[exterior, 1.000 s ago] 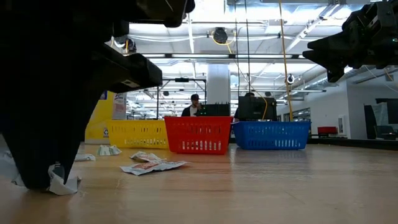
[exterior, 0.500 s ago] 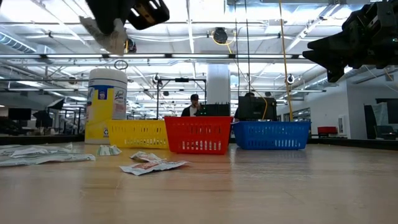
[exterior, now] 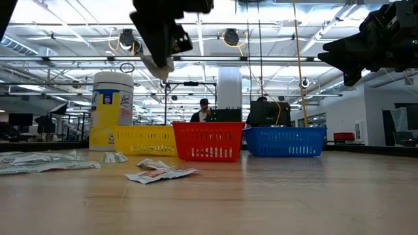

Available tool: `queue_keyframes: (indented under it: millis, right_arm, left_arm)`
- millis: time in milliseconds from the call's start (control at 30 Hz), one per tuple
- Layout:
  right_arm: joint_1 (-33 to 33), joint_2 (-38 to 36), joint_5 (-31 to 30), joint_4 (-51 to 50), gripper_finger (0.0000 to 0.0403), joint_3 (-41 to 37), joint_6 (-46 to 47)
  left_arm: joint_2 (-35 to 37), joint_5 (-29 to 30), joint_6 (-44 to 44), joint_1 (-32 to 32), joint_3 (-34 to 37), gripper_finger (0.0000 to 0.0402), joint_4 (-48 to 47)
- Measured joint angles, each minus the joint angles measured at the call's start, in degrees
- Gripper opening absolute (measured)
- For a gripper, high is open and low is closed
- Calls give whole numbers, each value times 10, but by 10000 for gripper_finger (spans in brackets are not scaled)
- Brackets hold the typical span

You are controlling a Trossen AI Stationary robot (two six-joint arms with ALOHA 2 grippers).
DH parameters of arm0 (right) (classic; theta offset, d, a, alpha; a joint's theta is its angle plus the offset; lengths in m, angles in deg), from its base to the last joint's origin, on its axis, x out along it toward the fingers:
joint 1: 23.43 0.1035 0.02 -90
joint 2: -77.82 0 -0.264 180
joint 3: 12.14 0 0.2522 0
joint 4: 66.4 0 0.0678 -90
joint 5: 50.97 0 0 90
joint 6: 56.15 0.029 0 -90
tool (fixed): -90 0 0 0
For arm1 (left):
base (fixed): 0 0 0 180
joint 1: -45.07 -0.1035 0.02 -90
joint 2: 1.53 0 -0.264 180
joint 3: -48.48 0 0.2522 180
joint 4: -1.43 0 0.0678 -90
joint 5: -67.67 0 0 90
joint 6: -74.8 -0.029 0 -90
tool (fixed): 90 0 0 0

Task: Pick & Place First Aid Supplies
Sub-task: Put the towelette pack into the black bin

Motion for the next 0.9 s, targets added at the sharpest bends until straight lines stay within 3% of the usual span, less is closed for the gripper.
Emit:
queue_keyframes:
  millis: [433,700,900]
  right_arm:
    - [0,0,0,0,130,0,0]
    - [0,0,0,0,130,0,0]
    - [0,0,0,0,130,0,0]
  left_arm:
    - [0,0,-33,-203,0,6,-6]
    - [-33,1,-22,-254,-8,5,-23]
    - [-110,9,-23,-270,-103,5,-79]
